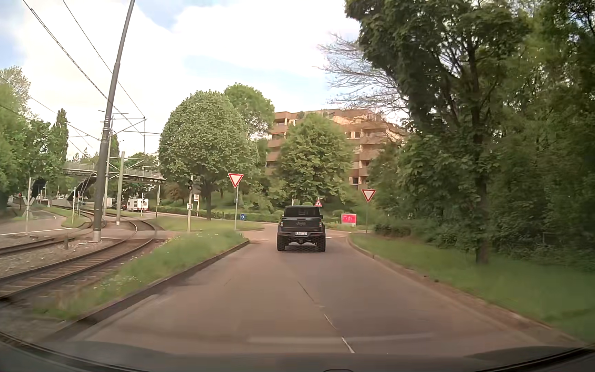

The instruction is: Follow the waypoints while adhering to traffic rules and regulations

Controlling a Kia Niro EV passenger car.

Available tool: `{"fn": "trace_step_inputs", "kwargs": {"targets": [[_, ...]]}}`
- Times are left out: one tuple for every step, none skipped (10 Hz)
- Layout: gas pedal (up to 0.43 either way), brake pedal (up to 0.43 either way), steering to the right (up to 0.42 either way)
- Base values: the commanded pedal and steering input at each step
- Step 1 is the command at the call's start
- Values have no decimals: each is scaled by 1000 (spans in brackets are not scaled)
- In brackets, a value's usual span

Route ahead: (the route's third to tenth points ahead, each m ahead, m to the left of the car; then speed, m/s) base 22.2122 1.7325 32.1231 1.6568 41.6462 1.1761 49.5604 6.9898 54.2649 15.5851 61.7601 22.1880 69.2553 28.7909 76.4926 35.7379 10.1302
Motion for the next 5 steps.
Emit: {"fn": "trace_step_inputs", "kwargs": {"targets": [[0, 0, -15], [0, 0, -14], [0, 0, -10], [0, 0, -6], [0, 0, -5]]}}
